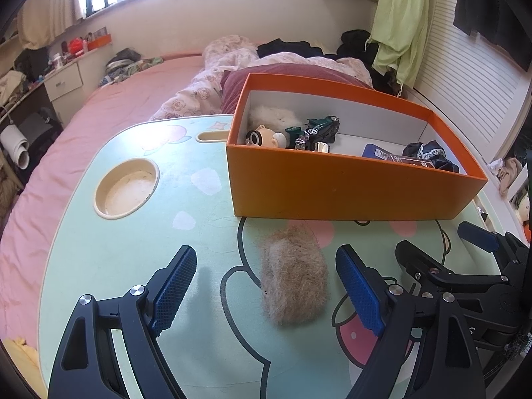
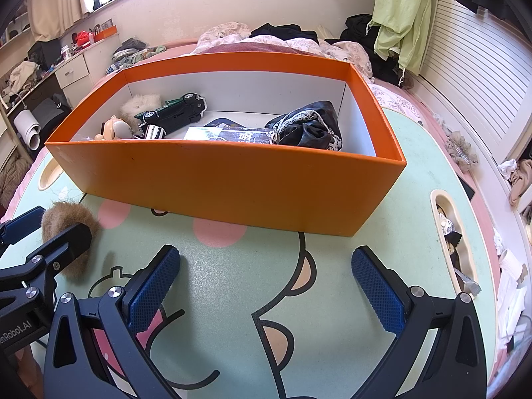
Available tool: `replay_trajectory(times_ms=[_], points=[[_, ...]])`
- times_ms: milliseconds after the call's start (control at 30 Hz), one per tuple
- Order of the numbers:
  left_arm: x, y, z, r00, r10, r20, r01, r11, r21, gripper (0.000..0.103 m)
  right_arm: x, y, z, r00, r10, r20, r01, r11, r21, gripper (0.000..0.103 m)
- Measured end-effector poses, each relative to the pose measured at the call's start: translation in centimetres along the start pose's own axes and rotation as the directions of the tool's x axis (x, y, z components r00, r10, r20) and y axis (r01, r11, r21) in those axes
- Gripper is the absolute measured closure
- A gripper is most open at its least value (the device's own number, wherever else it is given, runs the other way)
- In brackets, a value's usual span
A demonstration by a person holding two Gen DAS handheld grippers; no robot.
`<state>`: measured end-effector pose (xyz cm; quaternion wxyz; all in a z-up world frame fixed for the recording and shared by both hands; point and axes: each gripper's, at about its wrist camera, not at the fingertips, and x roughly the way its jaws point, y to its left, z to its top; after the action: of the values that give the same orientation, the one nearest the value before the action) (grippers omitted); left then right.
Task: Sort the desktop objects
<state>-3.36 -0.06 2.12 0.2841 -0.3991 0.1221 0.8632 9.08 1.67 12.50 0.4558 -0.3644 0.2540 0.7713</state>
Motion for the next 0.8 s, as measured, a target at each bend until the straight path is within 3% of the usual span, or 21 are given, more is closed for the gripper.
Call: replay_trajectory(times_ms=[467, 600, 733, 800], points=[[-0.9, -0.8, -0.2, 0.997, 0.066, 0.033, -0.068, 0.997, 0.047, 0.017, 0.0, -0.1, 0.1, 1.0, 0.001, -0.001, -0.001, 1.0, -0.002, 0.0], [-1.1, -0.8, 0.0, 0.997, 0.068, 0.036, -0.07, 0.996, 0.05, 0.017, -0.1, -0.3, 0.1, 0.999, 0.048, -0.016, -0.049, 0.997, -0.055, 0.0], [-1.0, -0.6, 0.2, 0.997, 0.069, 0.032, -0.07, 0.997, 0.041, 0.017, -0.7, -2.1, -0.5, 1.0, -0.014, -0.019, 0.014, 0.999, 0.044, 0.0], [-1.0, -0.5, 0.2, 0.997, 0.067, 0.028, -0.068, 0.997, 0.035, 0.017, -1.5, -3.1, -1.1, 0.999, 0.036, 0.003, -0.036, 0.996, 0.084, 0.001]])
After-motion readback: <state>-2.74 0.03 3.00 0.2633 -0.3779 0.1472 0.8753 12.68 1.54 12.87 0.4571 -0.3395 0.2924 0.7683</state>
